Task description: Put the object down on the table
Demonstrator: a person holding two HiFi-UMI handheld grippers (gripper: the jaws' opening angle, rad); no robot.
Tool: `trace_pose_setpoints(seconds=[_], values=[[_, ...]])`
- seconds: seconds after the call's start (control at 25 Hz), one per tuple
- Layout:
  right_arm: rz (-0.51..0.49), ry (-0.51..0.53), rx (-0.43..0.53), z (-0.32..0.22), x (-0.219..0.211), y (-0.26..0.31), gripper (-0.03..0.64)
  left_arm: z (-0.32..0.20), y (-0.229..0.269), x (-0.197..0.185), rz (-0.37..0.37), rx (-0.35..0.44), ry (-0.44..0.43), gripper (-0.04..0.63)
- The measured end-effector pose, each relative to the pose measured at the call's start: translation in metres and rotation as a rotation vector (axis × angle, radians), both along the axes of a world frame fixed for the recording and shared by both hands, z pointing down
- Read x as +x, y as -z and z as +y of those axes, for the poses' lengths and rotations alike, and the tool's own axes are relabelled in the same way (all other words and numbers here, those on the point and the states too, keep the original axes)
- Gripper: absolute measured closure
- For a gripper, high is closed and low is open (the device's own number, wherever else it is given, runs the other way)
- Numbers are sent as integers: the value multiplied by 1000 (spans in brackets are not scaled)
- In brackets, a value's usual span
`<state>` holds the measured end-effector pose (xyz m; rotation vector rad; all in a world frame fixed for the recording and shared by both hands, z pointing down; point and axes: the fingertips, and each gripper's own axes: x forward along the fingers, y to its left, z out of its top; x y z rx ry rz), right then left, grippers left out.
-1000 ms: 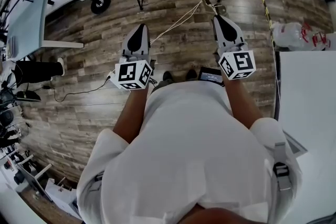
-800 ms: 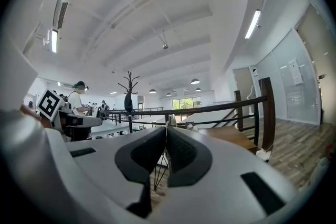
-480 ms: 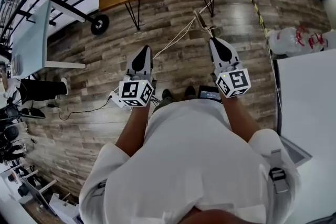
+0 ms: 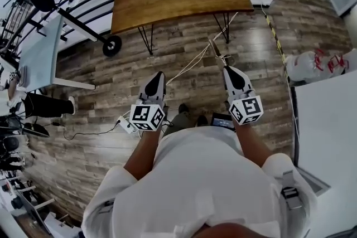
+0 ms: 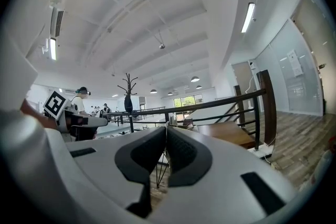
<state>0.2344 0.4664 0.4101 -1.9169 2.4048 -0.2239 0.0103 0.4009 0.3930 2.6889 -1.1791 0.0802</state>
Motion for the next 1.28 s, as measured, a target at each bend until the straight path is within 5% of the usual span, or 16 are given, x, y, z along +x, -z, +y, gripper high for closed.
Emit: trace_pose_setpoints(seconds=[0.44,1.28], values=[[17,35,-40,-94,-10,-14,589,-98,-23,-9,42,-40,16,583],[6,99,-76,-379,-65,-1,589,-367,-31,-62,117,-91,17,581]])
